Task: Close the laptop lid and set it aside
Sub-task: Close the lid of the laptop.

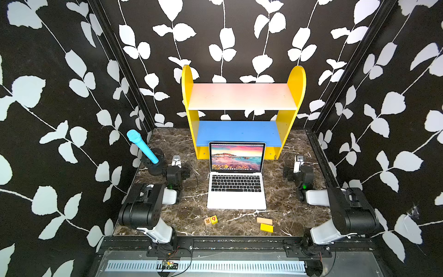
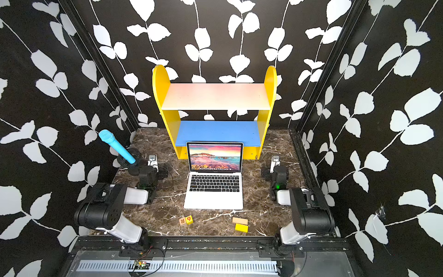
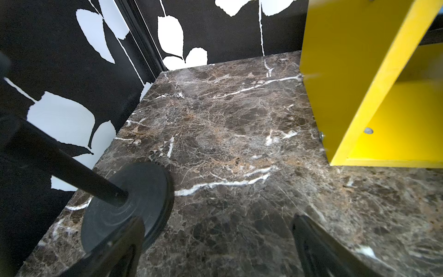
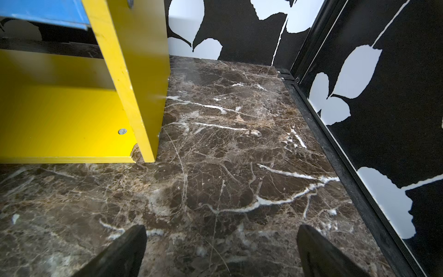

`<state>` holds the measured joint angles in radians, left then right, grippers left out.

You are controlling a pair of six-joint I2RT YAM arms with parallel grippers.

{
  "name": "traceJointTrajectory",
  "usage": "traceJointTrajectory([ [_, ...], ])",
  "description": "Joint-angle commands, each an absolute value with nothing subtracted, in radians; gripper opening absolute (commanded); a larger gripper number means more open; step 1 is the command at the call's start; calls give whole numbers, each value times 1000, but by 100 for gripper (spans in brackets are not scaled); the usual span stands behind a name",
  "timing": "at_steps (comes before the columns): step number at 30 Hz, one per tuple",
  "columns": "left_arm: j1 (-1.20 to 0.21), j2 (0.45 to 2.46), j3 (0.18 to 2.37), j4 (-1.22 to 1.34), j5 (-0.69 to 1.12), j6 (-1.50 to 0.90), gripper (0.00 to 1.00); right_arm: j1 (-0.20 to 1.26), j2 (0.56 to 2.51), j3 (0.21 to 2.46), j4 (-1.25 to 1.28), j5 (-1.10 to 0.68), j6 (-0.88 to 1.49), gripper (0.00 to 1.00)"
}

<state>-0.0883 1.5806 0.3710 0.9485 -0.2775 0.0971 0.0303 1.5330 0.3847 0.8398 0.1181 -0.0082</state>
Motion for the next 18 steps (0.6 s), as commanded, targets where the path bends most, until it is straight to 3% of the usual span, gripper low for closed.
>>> traceJointTrajectory([
  [1,-86,1565,377,969,-276,87,98,29,1528,402,853,114,-11,99],
  [18,-88,1562,372,974,-275,93,98,39,1507,406,843,93,-28,99],
])
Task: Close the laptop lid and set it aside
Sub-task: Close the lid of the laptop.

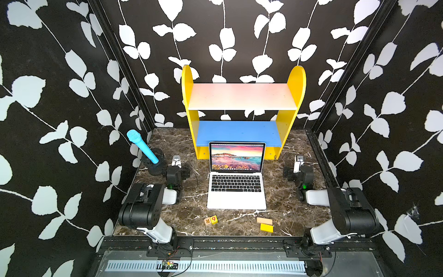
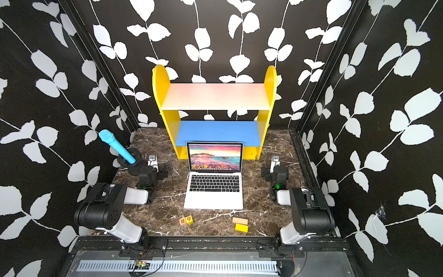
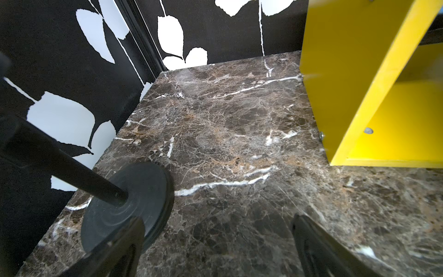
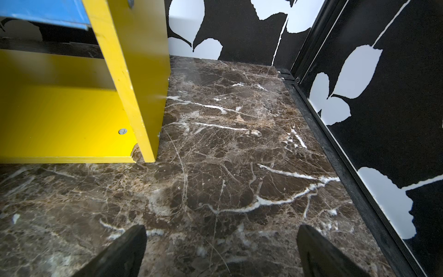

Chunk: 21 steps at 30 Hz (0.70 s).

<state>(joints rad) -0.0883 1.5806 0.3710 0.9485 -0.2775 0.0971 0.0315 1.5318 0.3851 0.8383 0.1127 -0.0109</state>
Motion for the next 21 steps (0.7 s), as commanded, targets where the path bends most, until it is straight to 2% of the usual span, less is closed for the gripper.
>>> traceJointTrajectory([
  [1,-92,1555,368,981,-284,95,98,49,1481,417,799,97,-38,99],
  [5,-105,1509,325,1013,-294,107,99,73,1369,513,515,172,-14,99],
  [7,-133,1475,318,1020,-390,113,99,77,1331,555,421,188,18,99],
  [11,-140,1289,372,729,-418,70,99,89,1253,583,357,181,92,99],
  [16,-140,1101,453,394,-413,-120,99,91,1146,625,239,132,272,99],
  [19,-130,1011,481,237,-396,-332,99,84,1118,681,50,188,547,99],
  [21,-121,964,510,98,-355,-438,99,42,1115,707,-56,100,636,100],
])
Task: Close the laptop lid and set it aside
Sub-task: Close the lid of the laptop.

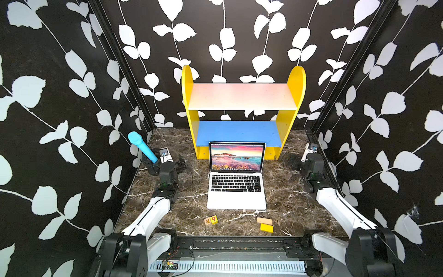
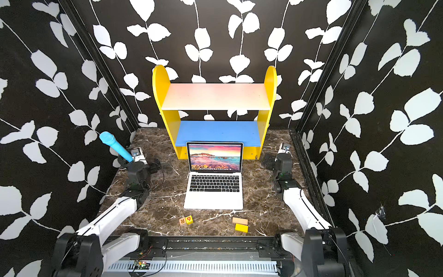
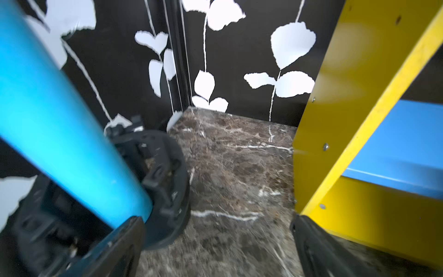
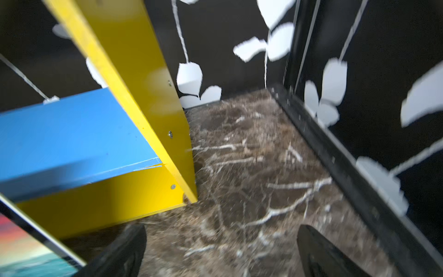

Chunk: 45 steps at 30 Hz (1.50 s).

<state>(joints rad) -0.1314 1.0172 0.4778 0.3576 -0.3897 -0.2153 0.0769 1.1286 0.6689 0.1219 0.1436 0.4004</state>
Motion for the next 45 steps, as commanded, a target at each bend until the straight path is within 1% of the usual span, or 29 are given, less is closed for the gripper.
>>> traceJointTrajectory([
  [1,-121,946,521,32,-359,-507,98,23,1115,704,-56,5,640,100],
  [2,-121,932,528,-19,-352,-547,98,9,1113,699,-37,-75,643,100],
  [3,-122,915,523,-30,-300,-557,99,5,1108,694,-24,-147,643,100],
  [4,-122,901,513,-25,-258,-568,98,6,1104,698,-27,-190,642,99],
  [6,-121,876,486,-15,-192,-600,98,15,1092,706,-51,-216,648,97],
  [13,-127,819,456,-87,-46,-647,99,138,1051,747,-167,-135,592,95],
  [17,-173,788,435,-101,-39,-659,99,224,1057,758,-166,-119,602,92],
  [21,-228,788,435,-117,-31,-653,98,336,1102,803,-177,-80,583,90],
  [26,-253,783,418,-118,8,-657,98,443,1199,906,-211,-36,546,86],
  [36,-281,764,363,-92,70,-666,98,580,1407,1179,-305,44,461,69],
  [39,-281,747,354,-97,100,-669,98,594,1458,1254,-325,39,443,61],
  [41,-282,733,334,-92,111,-677,97,601,1495,1303,-343,34,434,53],
  [42,-282,729,328,-92,111,-679,97,603,1509,1346,-347,31,431,51],
  [45,-282,719,325,-100,108,-677,97,610,1551,1411,-357,25,428,48],
])
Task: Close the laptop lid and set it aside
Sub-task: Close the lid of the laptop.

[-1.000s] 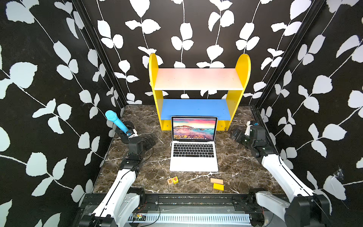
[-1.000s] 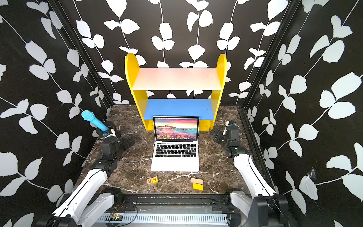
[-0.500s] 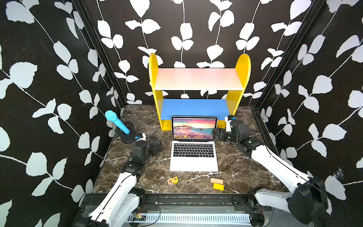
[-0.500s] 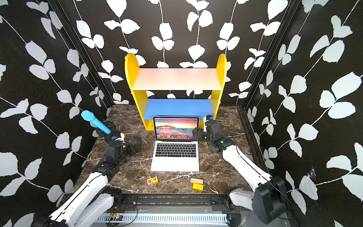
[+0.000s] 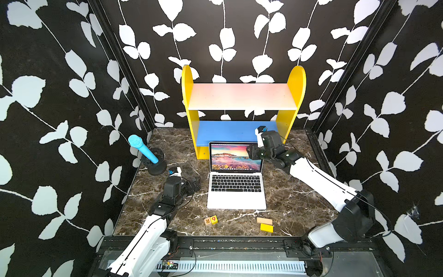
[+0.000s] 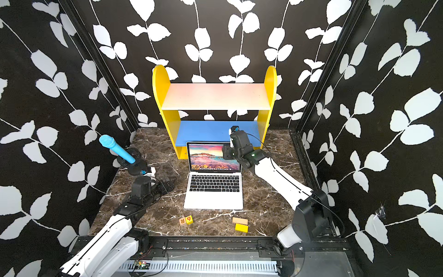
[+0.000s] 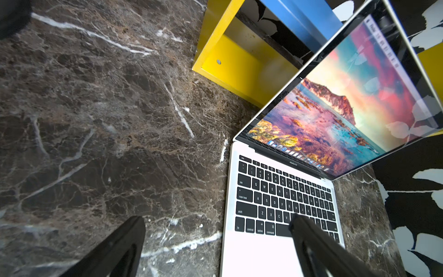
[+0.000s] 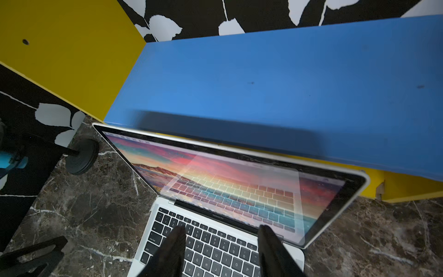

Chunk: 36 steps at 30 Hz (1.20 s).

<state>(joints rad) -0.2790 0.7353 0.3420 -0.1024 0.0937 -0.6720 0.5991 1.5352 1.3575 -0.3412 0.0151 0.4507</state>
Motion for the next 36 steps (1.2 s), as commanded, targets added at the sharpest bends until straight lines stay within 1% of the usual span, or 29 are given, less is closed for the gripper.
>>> traceJointTrajectory([
  [1,-282,716,325,-100,108,-676,97,612,1564,1431,-362,25,428,47],
  [3,-282,710,322,-98,109,-676,97,615,1589,1469,-370,26,429,43],
  [5,-282,708,318,-95,109,-676,97,616,1627,1503,-376,28,430,36],
  [11,-282,710,317,-95,107,-675,97,622,1722,1621,-419,21,431,27],
  [17,-282,709,317,-101,104,-673,97,626,1812,1730,-457,34,427,13],
  [23,-282,699,316,-104,104,-673,98,627,1871,1791,-470,43,429,3],
  [25,-282,697,316,-106,103,-673,98,628,1886,1803,-474,53,428,0],
  [36,-282,693,316,-110,98,-670,98,627,1962,1877,-488,96,437,0],
])
